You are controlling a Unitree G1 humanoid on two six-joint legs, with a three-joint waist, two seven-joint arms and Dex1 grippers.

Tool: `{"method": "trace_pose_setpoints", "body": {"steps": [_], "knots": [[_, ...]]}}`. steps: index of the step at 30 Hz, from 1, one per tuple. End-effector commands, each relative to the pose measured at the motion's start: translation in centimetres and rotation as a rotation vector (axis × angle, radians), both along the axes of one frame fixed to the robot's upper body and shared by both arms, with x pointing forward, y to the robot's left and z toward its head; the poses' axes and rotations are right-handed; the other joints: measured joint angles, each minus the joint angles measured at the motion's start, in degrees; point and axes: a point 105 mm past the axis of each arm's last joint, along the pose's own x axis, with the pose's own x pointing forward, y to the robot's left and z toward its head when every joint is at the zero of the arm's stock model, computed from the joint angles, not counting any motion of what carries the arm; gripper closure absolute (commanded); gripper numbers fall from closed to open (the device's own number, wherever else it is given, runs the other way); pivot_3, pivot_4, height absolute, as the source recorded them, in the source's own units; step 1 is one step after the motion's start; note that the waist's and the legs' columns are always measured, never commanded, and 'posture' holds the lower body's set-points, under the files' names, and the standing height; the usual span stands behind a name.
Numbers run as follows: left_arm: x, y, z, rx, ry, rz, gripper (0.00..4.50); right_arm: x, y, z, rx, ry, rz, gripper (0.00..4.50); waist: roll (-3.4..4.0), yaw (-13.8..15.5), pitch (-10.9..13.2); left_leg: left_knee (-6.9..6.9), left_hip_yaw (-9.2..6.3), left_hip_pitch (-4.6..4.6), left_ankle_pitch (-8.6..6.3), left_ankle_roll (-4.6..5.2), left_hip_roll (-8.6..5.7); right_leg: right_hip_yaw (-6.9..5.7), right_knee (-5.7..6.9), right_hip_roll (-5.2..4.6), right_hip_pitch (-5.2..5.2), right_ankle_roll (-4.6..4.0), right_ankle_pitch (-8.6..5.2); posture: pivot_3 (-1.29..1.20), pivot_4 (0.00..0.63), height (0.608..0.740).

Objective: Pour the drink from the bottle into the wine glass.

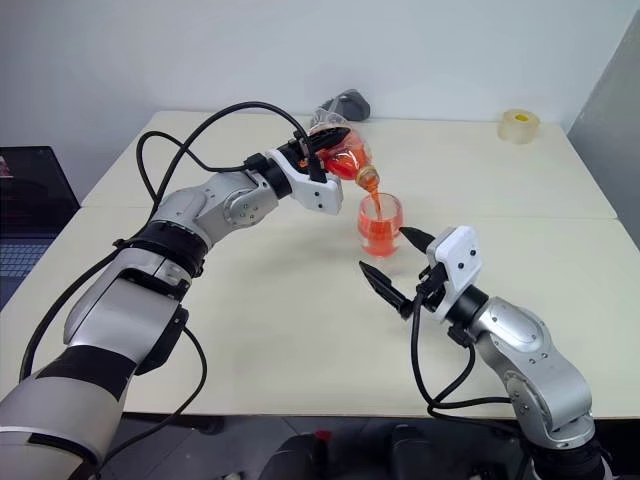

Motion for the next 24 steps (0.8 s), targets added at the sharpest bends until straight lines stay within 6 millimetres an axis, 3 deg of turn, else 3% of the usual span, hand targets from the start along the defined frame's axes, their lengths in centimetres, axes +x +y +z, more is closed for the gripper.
{"method": "trace_pose_setpoints", "body": {"steps": [1, 24], "knots": [[-0.37, -0.43, 2.22, -0.026, -0.066, -0.022, 3.49, -0.53, 0.48, 1.26, 0.018, -0.049, 0.018, 0.0, 0.0, 0.0, 0.0, 0.0, 0.0, 0.0, 0.0, 0.0, 0.0, 0.0, 0.0, 0.0, 0.0, 0.0, 0.0, 0.0, 0.15, 0.74], [-0.46, -0.59, 2.31, -0.069, -0.026, -0.036, 3.49, -0.65, 0.57, 1.34, 0.027, -0.048, 0.018, 0.0, 0.0, 0.0, 0.0, 0.01, 0.0, 0.0, 0.0, 0.0, 0.0, 0.0, 0.02, 0.0, 0.0, 0.0, 0.0, 0.0, 0.15, 0.74]]}}
